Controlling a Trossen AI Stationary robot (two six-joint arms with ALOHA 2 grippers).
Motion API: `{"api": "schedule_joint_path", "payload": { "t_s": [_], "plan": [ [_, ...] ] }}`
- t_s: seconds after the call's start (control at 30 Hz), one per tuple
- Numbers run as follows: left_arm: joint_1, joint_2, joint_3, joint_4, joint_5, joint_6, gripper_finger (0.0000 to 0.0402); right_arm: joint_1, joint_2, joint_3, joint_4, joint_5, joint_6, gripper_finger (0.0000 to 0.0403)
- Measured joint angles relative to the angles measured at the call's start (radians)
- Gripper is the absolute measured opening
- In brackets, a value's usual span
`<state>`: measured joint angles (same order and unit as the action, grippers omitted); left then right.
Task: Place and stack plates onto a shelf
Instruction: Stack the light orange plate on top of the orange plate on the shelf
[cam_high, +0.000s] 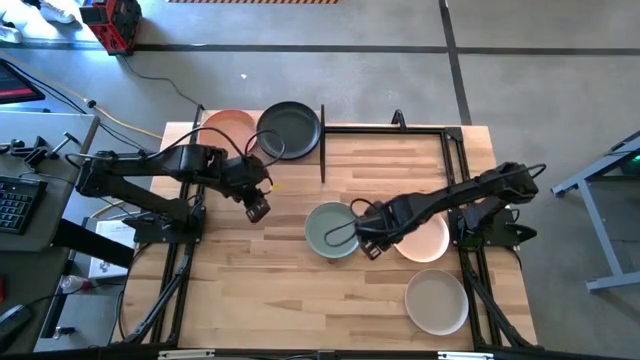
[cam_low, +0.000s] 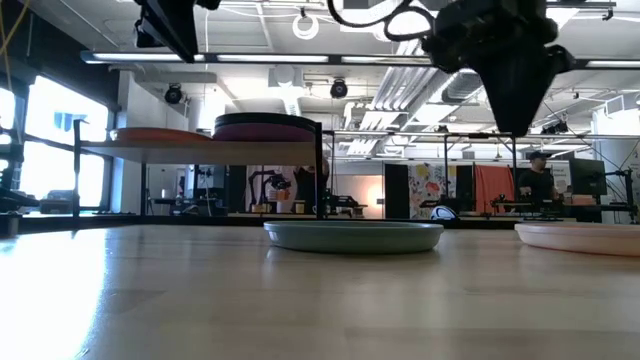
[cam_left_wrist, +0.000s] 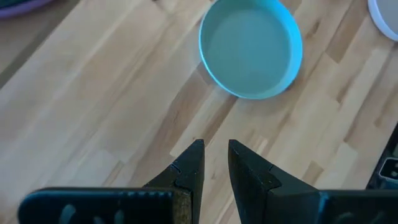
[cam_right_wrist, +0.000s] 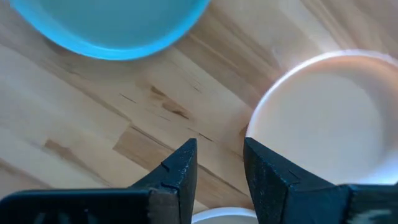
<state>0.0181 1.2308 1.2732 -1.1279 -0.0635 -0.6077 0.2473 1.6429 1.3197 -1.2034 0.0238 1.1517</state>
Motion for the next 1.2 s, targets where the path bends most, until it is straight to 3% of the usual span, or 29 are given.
{"api": "schedule_joint_path", "payload": {
  "t_s": [0.27,0.77,1.2],
  "plan": [
    [-0.042,0.021,0.000,0.012,0.000,-0.001,0.0062,0.060,0.000,-0.109,0.029,0.000,0.151,0.0108],
    [-0.059,0.085,-0.001,0.052,0.000,-0.001,0.0062,0.089,-0.001,-0.324,0.241,-0.001,0.203,0.0108],
    [-0.059,0.118,-0.001,0.071,0.008,0.036,0.0062,0.089,0.000,-0.424,0.354,-0.014,0.218,0.0108]
  ]
}}
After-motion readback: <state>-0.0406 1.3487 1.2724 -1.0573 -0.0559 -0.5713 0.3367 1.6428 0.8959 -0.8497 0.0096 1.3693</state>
